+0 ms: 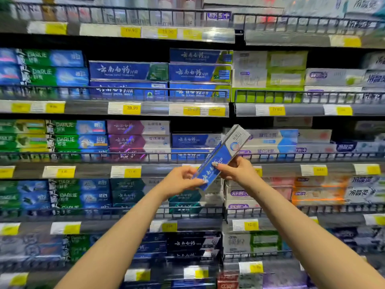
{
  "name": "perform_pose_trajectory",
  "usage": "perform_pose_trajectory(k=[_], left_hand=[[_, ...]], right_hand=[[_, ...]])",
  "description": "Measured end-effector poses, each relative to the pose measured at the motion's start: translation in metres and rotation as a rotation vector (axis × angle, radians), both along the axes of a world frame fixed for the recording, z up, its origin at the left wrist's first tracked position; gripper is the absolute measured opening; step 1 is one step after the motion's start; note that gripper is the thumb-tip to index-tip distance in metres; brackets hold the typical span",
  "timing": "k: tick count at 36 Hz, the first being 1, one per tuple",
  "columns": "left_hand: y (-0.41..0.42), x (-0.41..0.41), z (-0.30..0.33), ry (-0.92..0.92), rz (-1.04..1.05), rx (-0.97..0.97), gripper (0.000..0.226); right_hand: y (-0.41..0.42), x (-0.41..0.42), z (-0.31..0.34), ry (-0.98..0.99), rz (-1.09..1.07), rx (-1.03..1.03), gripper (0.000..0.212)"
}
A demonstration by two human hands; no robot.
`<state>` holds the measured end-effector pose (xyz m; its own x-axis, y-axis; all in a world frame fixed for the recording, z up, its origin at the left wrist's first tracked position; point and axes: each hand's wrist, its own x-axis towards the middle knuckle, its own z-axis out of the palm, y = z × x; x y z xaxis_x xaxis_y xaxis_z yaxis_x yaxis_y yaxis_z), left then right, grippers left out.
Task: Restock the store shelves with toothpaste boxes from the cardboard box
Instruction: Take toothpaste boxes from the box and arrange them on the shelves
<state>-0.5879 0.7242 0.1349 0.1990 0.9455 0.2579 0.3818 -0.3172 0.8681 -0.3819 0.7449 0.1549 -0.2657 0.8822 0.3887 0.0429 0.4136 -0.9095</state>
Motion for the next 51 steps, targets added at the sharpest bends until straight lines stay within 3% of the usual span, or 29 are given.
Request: perform_pose_trajectory(k=[3,6,8,10,12,14,17,19,24,26,30,36,46,51], left_hand=[[-0.002,-0.004,0.005,-0.019,0.042,0.041,0.030],[-0.006,-0.018,0.013,0.086,0.092,0.095,0.026],[-0.008,-0.026,0.018,0.166,0.121,0.126,0.027],[-0.010,-0.031,0.024,0.242,0.146,0.153,0.028],[-0.011,-0.031,0.029,0.269,0.144,0.154,0.032],[-0.009,-0.029,0.033,0.281,0.134,0.173,0.037],[-0.006,-0.024,0.037,0.235,0.111,0.220,0.034],[-0.004,-0.021,0.041,0.163,0.122,0.274,0.030],[0.003,-0.033,0.042,0.020,0.258,0.403,0.057],[0.006,-0.042,0.035,0.042,0.351,0.447,0.048],[0.008,-0.051,0.024,0.146,0.438,0.528,0.021],[0.013,-0.051,0.022,0.334,0.418,0.617,0.012],[0.039,-0.058,0.014,0.565,0.492,0.815,0.028],[0.058,-0.050,0.012,0.811,0.497,0.982,0.060]], right_hand=[[-0.006,-0.005,0.000,0.027,-0.018,-0.001,0.017],[0.003,0.000,-0.003,0.037,-0.336,0.112,0.057],[0.004,0.011,-0.003,0.001,-0.564,0.312,0.087],[0.003,0.021,-0.002,-0.251,-0.639,0.692,0.096],[0.003,0.022,-0.002,-0.651,-0.595,1.085,0.096],[0.009,0.015,-0.007,-0.948,-0.559,1.296,0.091],[0.016,0.006,-0.008,-0.974,-0.608,1.394,0.074],[0.018,0.004,-0.004,-0.936,-0.652,1.422,0.068],[0.027,-0.003,0.007,-0.905,-0.728,1.357,0.069],[0.035,-0.011,0.015,-0.877,-0.752,1.333,0.057],[0.047,-0.034,0.029,-0.855,-0.787,1.248,0.050],[0.074,-0.064,0.034,-0.942,-0.782,1.258,0.044],[0.101,-0.075,0.021,-0.943,-0.675,1.249,0.048],[0.102,-0.066,0.020,-0.891,-0.470,1.181,0.029]])
